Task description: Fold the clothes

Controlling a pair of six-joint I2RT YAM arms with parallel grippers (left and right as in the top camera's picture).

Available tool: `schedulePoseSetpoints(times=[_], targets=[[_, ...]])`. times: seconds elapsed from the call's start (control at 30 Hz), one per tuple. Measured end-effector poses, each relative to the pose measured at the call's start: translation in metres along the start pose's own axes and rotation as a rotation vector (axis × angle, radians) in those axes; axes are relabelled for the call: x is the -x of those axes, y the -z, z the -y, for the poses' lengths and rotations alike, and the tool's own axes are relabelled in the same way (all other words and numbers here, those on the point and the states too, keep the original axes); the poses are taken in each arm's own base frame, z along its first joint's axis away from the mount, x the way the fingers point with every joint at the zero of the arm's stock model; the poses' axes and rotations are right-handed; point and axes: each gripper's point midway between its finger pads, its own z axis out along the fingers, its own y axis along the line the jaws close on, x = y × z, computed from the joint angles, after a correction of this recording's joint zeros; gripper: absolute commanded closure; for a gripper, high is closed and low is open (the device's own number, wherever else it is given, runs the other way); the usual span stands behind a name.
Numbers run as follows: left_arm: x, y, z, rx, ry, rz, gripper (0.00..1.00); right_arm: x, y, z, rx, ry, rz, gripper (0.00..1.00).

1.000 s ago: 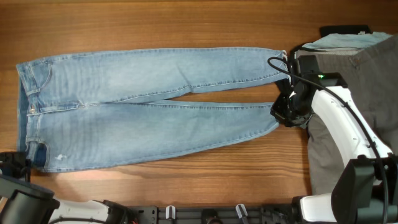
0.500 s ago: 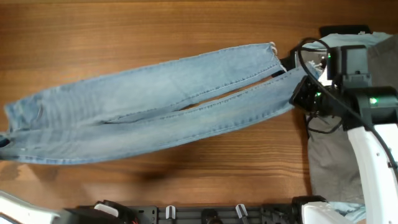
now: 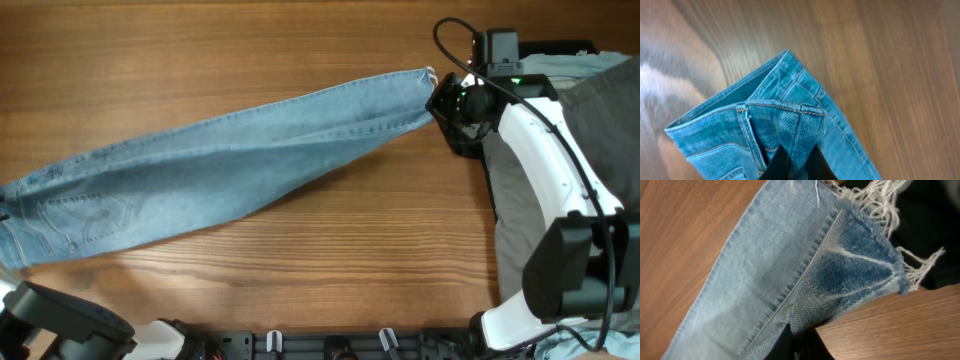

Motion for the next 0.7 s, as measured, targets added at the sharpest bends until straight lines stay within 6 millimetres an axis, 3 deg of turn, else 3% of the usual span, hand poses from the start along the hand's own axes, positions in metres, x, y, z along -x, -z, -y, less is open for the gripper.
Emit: schedulePoseSetpoints(times=[0.07,0.1,0.13,0.17,0.2,0.27,0.3,0.4,0.47,0.5,0.53,0.57,0.6,0.67,0.7], targets=[[0.004,-0.004,0.011,-0.019,-0.025,0.027,0.96,-0.002,-0.009,-0.001,0.012,-0.058,-0.025,0.95],[0.005,-0.007,0.018,-0.03,-0.039,0.034,0.96,0.0,-0.015,-0.003,0.023,-0.083,-0.025,0.88],[0.005,-0.012,0.026,-0.043,-0.056,0.039,0.96,0.003,-0.021,-0.006,0.036,-0.098,-0.021,0.5],[0.003,-0.016,0.031,-0.051,-0.067,0.038,0.96,0.009,-0.028,-0.012,0.065,-0.107,-0.007,0.21],[0.002,-0.023,0.037,-0.061,-0.081,0.037,0.96,0.023,-0.036,-0.026,0.134,-0.103,0.036,0.18],[-0.005,-0.042,0.047,-0.064,-0.106,0.02,0.94,0.062,-0.045,-0.067,0.315,0.018,0.173,0.22],[-0.014,-0.052,0.049,-0.059,-0.118,-0.009,0.92,0.061,-0.05,-0.07,0.328,0.054,0.171,0.22],[-0.026,-0.064,0.052,-0.052,-0.134,-0.046,0.79,0.051,-0.062,-0.059,0.282,0.157,0.138,0.23],[-0.022,-0.064,0.053,-0.056,-0.135,-0.033,0.8,0.041,-0.068,-0.03,0.168,0.212,0.09,0.21],[-0.021,-0.064,0.052,-0.056,-0.133,-0.028,0.69,0.035,-0.07,-0.014,0.109,0.239,0.057,0.2],[-0.02,-0.064,0.05,-0.05,-0.129,-0.026,0.34,0.032,-0.071,-0.005,0.078,0.269,0.041,0.18],[-0.017,-0.064,0.046,-0.041,-0.122,-0.02,0.22,0.028,-0.071,0.006,0.039,0.302,0.017,0.16],[-0.011,-0.064,0.041,-0.03,-0.117,-0.003,0.24,0.024,-0.071,0.013,0.012,0.32,-0.001,0.15],[-0.003,-0.063,0.032,-0.013,-0.1,0.018,0.38,0.019,-0.071,0.02,-0.016,0.352,-0.028,0.14],[-0.003,-0.063,0.025,0.004,-0.096,0.013,0.37,0.017,-0.071,0.022,-0.026,0.378,-0.033,0.14]])
